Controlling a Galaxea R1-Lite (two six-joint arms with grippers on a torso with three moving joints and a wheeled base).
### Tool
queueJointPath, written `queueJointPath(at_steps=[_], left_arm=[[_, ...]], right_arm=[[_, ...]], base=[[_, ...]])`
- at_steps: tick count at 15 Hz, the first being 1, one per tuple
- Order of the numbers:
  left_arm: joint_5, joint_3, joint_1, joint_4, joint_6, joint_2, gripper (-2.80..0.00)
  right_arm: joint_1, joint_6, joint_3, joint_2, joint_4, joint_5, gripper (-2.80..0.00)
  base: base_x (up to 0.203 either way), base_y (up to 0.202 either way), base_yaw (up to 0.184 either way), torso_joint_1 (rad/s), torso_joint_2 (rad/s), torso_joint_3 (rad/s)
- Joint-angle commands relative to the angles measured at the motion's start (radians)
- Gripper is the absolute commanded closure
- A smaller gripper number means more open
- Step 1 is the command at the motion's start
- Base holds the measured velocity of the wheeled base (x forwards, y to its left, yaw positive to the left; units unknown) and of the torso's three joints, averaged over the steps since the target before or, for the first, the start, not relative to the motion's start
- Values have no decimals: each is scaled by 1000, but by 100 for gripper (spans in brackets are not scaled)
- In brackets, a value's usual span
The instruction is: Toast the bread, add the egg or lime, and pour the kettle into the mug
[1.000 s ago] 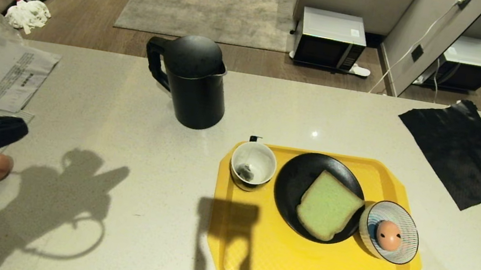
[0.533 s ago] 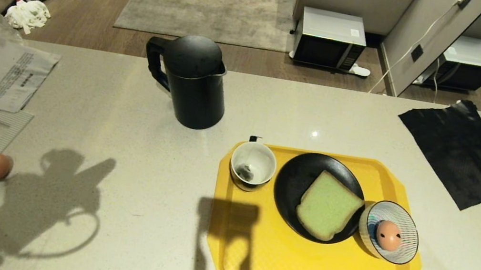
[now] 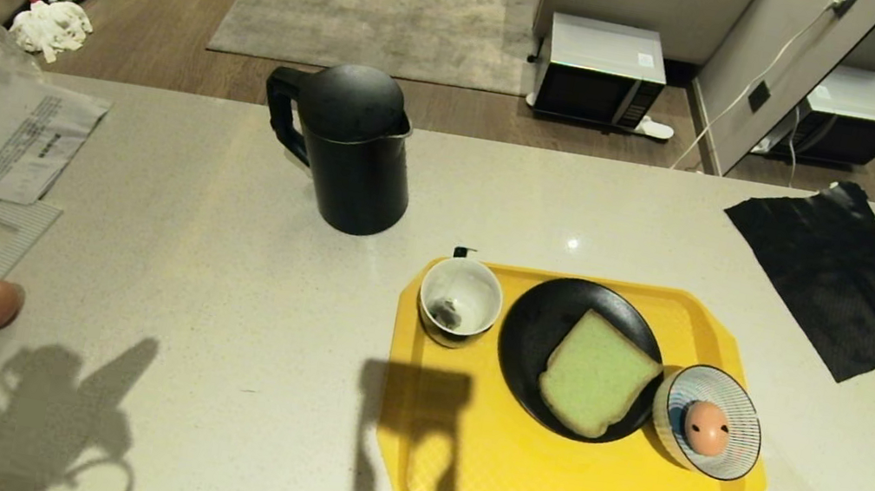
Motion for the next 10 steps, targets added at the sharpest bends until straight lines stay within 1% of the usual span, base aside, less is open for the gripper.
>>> queueJointPath(at_steps=[1,3,4,5,7,9,10], left_arm=[[-7,166,53,-132,3,-133,0],[-11,289,97,-246,9,-176,0],[-9,339,112,-284,22,-190,0],[-5,348,122,-271,45,-201,0],[0,346,147,-147,89,-254,0],[7,345,178,35,132,-357,0],[27,345,183,110,163,-398,0]], right_arm=[[0,0,26,0,-1,0,0],[-1,0,26,1,-1,0,0],[0,0,27,0,-1,0,0],[0,0,26,1,-1,0,0],[0,0,28,1,-1,0,0],[0,0,28,1,-1,0,0],[0,0,26,1,-1,0,0]], base=[[0,0,0,0,0,0],[0,0,0,0,0,0],[0,0,0,0,0,0],[0,0,0,0,0,0],[0,0,0,0,0,0],[0,0,0,0,0,0],[0,0,0,0,0,0]])
